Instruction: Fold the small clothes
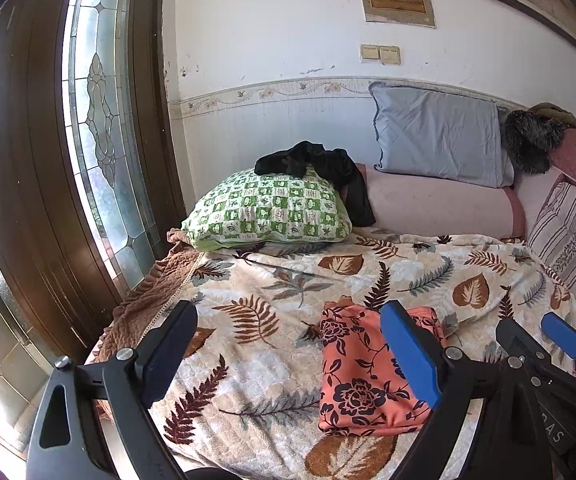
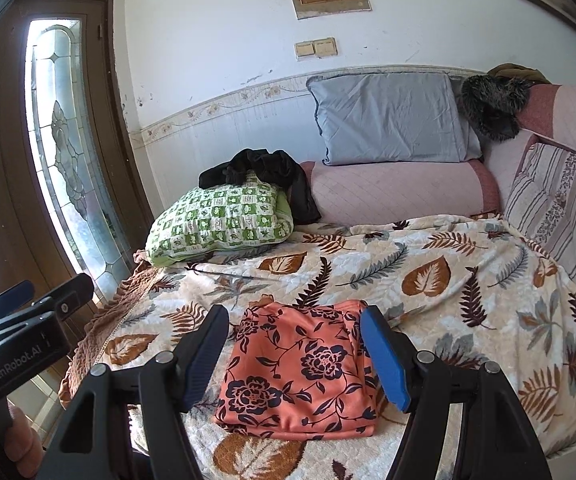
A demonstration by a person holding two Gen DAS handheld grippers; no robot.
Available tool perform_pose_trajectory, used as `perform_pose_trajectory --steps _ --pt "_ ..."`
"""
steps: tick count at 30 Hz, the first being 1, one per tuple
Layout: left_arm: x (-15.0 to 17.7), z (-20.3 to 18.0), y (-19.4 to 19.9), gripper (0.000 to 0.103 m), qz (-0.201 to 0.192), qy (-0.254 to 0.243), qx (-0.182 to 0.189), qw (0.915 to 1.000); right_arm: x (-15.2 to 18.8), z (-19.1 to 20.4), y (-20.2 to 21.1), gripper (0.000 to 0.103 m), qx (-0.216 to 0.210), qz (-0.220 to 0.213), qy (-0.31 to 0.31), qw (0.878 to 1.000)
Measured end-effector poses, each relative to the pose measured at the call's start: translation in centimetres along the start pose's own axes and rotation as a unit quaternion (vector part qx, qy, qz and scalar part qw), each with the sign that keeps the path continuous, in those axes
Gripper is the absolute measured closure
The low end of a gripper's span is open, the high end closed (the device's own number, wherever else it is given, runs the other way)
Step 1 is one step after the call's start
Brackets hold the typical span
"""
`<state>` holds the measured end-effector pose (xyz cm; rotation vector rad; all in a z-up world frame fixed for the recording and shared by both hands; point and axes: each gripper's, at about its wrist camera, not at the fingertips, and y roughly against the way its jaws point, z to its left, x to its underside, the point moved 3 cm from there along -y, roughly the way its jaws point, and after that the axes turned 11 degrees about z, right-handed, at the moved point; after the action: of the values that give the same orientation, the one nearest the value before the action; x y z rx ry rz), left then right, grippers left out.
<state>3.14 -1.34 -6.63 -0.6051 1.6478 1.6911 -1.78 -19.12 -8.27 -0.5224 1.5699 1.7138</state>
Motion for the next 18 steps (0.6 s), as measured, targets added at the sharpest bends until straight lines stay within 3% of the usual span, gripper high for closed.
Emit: perform_pose_trajectory --steps 18 --pt "0.1 0.7 2.6 0.01 -0.024 0.004 0.012 0.9996 -0.2 1.4 2.5 0.031 0.005 -0.033 0.015 0.999"
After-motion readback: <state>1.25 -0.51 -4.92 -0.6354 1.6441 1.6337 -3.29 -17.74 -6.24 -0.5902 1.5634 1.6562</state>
